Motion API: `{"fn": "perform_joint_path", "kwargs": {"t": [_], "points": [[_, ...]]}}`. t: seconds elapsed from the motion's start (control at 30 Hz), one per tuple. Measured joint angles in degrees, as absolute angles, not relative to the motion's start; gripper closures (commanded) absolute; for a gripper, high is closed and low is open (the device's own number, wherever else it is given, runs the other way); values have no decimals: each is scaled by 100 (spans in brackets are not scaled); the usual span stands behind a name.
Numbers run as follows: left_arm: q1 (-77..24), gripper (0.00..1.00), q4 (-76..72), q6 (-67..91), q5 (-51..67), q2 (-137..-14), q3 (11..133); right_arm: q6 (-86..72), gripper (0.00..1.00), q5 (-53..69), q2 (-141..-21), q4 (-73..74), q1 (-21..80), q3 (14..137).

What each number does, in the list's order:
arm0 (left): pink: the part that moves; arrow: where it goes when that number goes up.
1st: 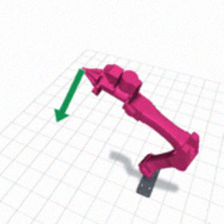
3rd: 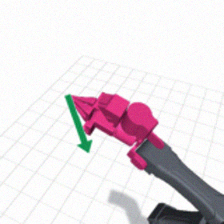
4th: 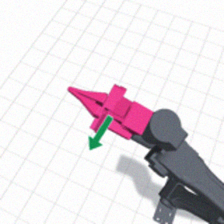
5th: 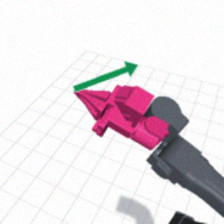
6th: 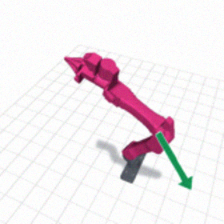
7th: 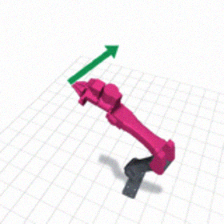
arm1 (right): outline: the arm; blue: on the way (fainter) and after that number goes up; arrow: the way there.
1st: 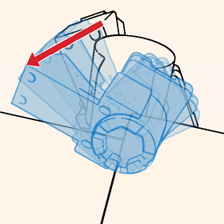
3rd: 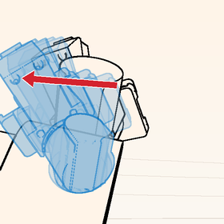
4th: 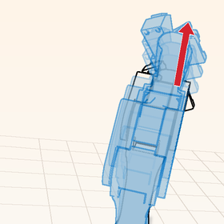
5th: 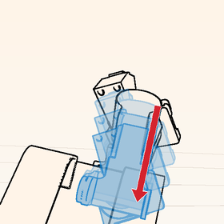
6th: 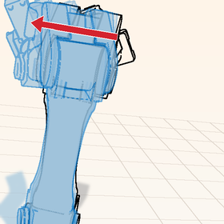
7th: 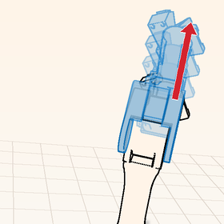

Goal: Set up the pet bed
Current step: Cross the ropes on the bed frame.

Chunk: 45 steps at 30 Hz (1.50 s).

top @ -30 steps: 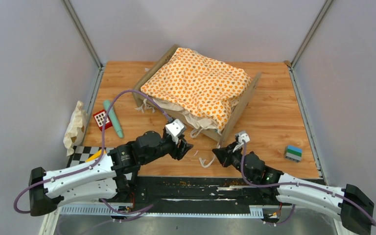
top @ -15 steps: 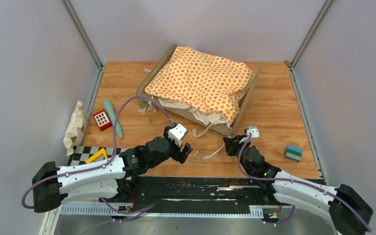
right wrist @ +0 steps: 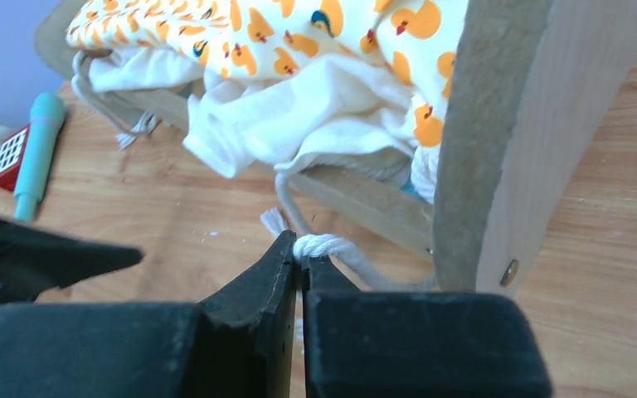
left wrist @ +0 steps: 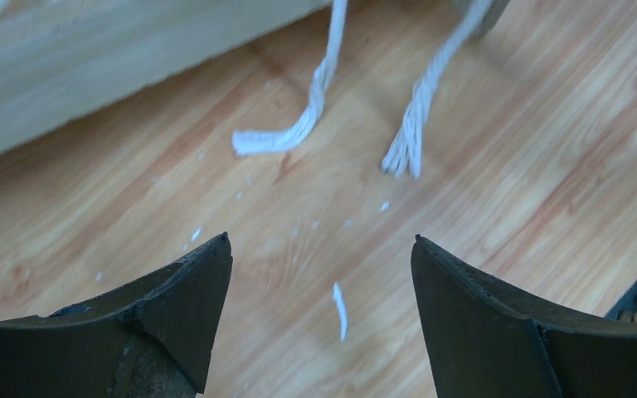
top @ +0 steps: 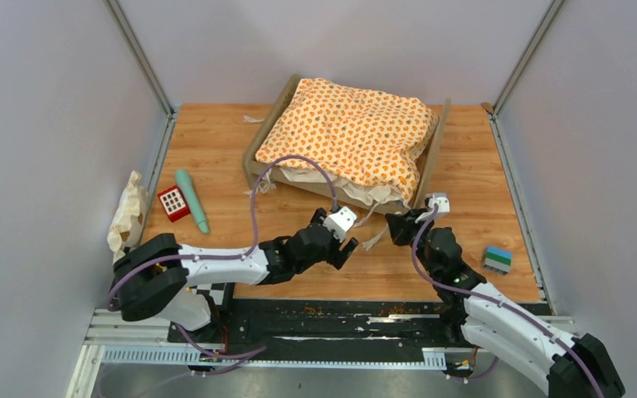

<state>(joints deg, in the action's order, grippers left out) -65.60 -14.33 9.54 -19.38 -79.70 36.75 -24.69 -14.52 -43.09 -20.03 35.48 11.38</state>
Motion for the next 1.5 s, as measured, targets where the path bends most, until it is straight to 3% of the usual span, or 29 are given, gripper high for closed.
{"fn": "perform_joint_path", "kwargs": {"t": [0.33, 0.7, 0.8, 1.17, 1.5], "points": [[-6558, 14, -2257, 631, -2174, -9686, 4816, -2462, 100, -1138, -2908, -810, 3548, 934], [-6545, 17, -2519, 622, -2480, -10873, 5763, -2694, 100, -941, -2991, -211, 3548, 849], [-6510, 29, -2569, 668, -2565, -11026, 5859, -2759, 100, -864, -2943, -148, 3548, 849], [-6451, 98, -3052, 989, -2053, -11279, 5677, -3020, 100, -696, -2615, 294, 3548, 823], [-6471, 100, -3579, 1415, -1096, -10659, 4539, -3293, 100, -301, -3028, 582, 3548, 827]]}}
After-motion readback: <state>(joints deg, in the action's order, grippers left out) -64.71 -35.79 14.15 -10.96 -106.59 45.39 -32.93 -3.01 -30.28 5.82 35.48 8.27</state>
